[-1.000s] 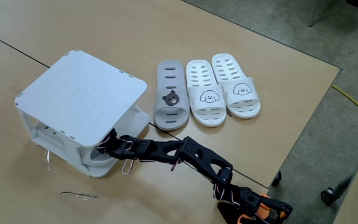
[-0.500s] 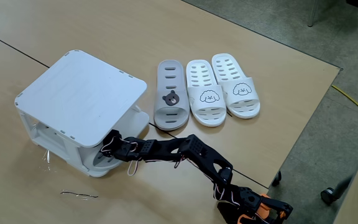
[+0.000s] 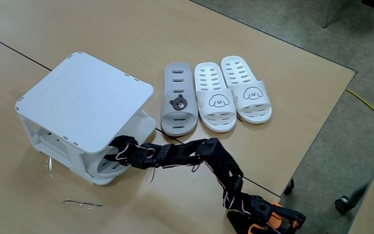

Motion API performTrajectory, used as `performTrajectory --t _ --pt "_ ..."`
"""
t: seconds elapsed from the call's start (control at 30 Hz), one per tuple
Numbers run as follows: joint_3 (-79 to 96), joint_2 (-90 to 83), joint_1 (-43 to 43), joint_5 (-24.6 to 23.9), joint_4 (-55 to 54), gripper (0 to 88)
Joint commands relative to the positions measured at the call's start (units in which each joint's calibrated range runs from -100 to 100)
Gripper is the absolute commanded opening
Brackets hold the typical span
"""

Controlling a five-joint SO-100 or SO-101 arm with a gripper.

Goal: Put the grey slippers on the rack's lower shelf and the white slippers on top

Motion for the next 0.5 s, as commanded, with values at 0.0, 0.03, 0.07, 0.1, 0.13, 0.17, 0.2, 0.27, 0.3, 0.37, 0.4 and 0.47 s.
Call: performTrajectory --t 0.0,0.03,0.07,0.1,0.13,0.17,0.2,0.27,0.3,0.37,0.4,0.47 --pt "8.1 -15.3 -0.3 0.4 -0.4 23.6" --pt "11.4 -18.0 -0.3 0.4 -0.5 23.6" --pt "14.8 -21.0 -0.3 0.4 -1.3 23.3" --pt "18.8 -24.0 -0.3 0.4 -2.4 23.0" --pt "24.2 -28.2 -0.3 0.4 -2.7 22.8" --pt "28.0 -31.6 -0.3 0.4 -2.7 22.7" --pt "31.6 -34.9 -0.3 0.4 -2.8 21.1" --pt "37.3 -41.6 -0.2 0.4 -2.8 10.4" --pt "39.9 -44.9 -0.2 0.4 -2.8 4.2" --pt "45.5 -50.3 -0.1 0.4 -6.4 0.8" --pt "50.1 -52.4 -0.1 0.4 -12.0 0.8" --pt "57.7 -53.3 -0.1 0.4 -22.1 0.8"
